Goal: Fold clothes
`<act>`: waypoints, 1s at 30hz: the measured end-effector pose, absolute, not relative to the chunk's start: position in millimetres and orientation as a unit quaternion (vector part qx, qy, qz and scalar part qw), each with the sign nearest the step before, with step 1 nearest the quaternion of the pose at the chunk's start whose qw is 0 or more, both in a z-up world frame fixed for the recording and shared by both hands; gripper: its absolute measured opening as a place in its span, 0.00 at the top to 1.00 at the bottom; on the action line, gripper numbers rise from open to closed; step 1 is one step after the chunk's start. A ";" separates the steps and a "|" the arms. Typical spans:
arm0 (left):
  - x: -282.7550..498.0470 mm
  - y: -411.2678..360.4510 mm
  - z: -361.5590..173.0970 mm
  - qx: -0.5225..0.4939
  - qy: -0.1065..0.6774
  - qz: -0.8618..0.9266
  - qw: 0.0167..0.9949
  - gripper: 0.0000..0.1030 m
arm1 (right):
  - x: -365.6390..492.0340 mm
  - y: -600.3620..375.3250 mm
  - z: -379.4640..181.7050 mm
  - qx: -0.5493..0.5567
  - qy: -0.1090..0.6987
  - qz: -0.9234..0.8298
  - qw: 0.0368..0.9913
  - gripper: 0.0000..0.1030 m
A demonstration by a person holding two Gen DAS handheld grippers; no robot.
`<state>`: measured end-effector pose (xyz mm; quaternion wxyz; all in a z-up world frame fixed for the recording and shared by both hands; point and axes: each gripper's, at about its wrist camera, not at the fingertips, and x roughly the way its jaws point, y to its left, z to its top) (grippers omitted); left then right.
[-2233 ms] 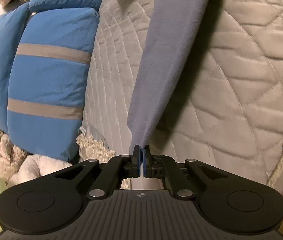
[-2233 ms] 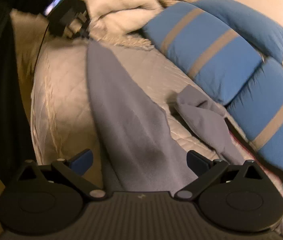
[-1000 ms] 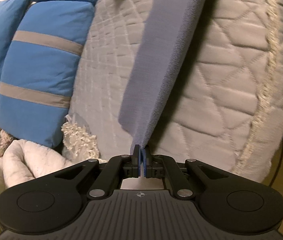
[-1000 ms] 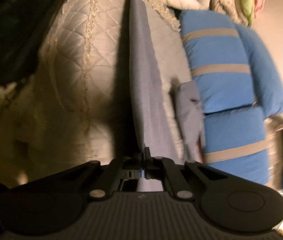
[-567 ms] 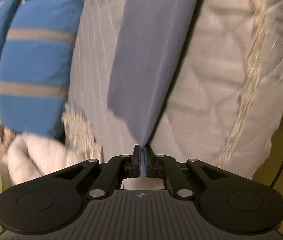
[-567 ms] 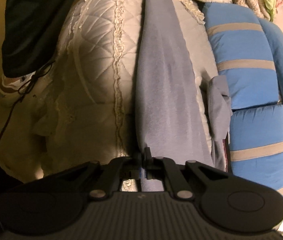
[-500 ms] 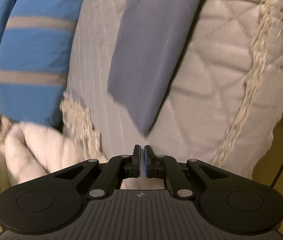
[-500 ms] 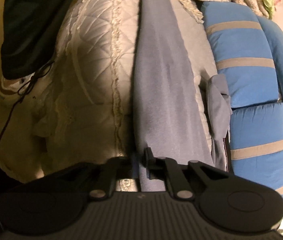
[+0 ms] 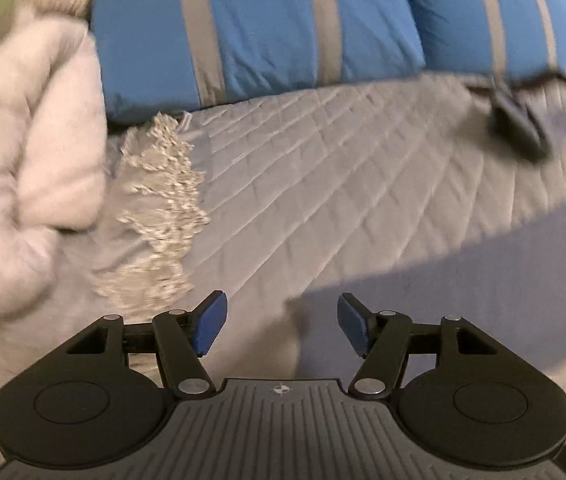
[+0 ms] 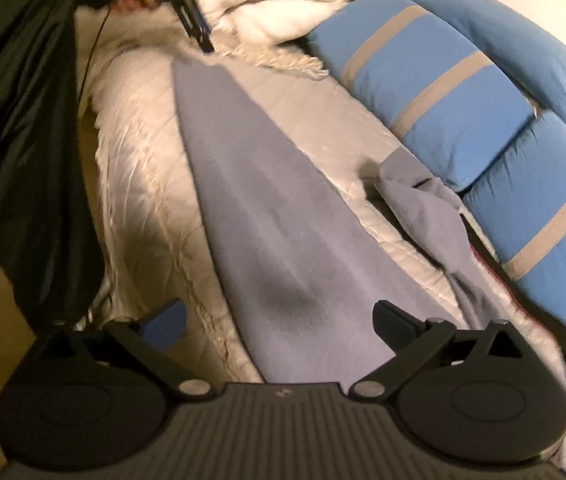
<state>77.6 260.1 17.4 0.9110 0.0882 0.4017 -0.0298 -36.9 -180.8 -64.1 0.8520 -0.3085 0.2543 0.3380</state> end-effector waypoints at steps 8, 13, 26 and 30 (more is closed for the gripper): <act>102.0 263.8 -11.8 0.021 0.438 -0.066 0.896 0.65 | -17.4 -191.2 -63.4 -0.248 0.270 0.321 0.873 0.00; 91.8 262.0 -13.6 0.019 0.422 -0.063 0.904 0.94 | -13.4 -193.5 -66.9 -0.243 0.278 0.315 0.874 0.00; 90.2 271.4 2.8 0.049 0.386 0.019 0.921 0.95 | -15.3 -193.5 -68.7 -0.245 0.276 0.315 0.874 0.00; 99.1 271.2 -1.7 0.050 0.410 0.032 0.910 0.89 | -14.6 -193.3 -69.3 -0.243 0.278 0.310 0.876 0.00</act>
